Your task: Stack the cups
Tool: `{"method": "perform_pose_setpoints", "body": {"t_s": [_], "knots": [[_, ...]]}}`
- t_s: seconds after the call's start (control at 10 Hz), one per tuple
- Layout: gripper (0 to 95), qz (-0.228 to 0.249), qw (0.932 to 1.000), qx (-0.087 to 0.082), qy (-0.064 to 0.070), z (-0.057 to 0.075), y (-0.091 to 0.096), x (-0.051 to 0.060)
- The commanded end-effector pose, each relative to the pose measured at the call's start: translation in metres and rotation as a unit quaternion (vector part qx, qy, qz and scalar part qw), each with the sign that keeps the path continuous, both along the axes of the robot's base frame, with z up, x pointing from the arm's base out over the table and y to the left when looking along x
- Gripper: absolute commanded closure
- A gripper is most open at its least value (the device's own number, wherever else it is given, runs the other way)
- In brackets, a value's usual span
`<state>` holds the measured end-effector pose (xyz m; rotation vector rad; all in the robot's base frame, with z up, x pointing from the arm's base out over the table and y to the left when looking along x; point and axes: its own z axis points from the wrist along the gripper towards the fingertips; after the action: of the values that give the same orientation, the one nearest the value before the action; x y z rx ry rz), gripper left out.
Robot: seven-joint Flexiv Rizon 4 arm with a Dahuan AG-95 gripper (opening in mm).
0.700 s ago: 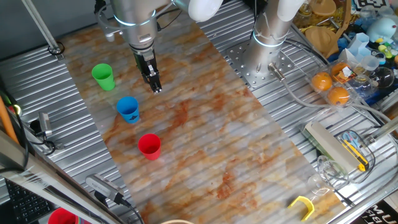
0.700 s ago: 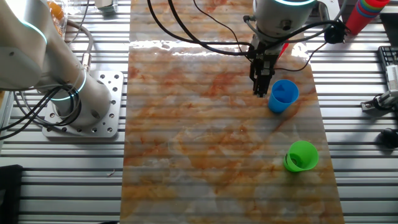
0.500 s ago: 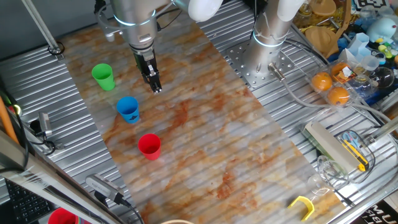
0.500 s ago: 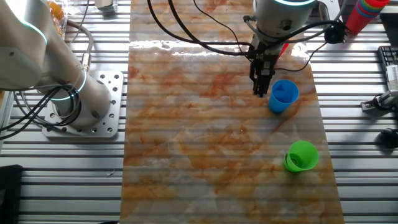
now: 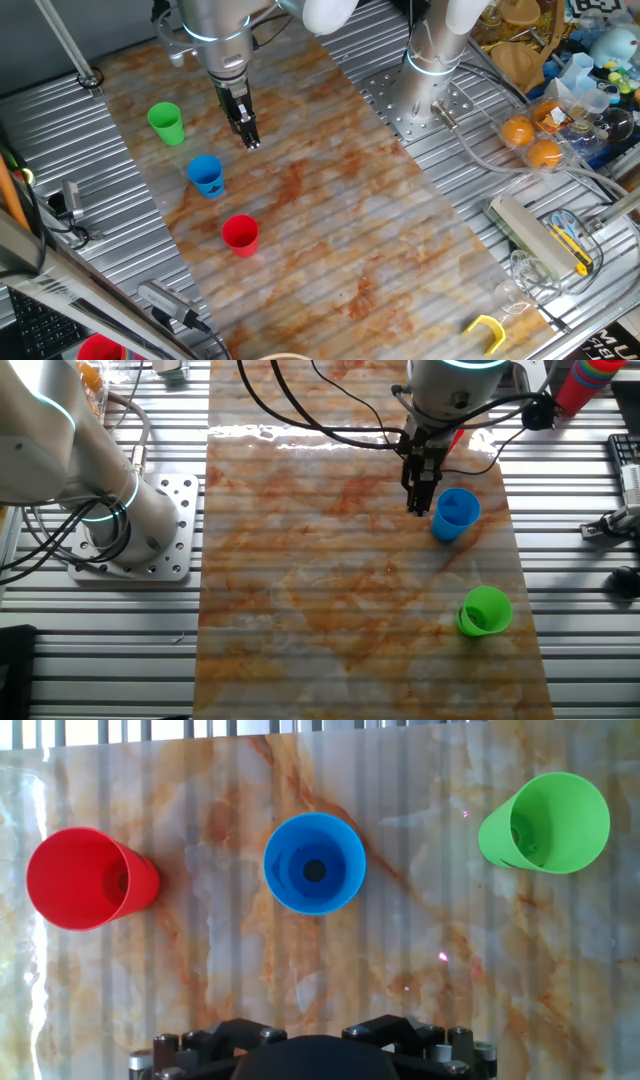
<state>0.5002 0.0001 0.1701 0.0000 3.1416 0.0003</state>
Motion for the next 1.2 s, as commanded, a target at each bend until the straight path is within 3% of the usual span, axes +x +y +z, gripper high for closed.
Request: {"method": "perform_pose_setpoints", "body": {"t_s": [0.1,0.2,0.5,0.8,1.0,1.2], "knots": [[0.0,0.000,1.0000,0.000,0.000,0.000,0.000,0.000],[95.0,-0.088,0.9949,-0.049,0.006,-0.001,-0.001,0.000],[95.0,-0.093,0.9941,-0.055,0.005,-0.010,-0.005,0.005],[95.0,-0.094,0.9939,-0.057,0.006,-0.010,-0.009,0.005],[95.0,-0.072,0.9958,-0.057,0.006,-0.001,-0.030,-0.001],[95.0,-0.062,0.9963,-0.059,0.005,0.004,-0.046,0.001]]}}
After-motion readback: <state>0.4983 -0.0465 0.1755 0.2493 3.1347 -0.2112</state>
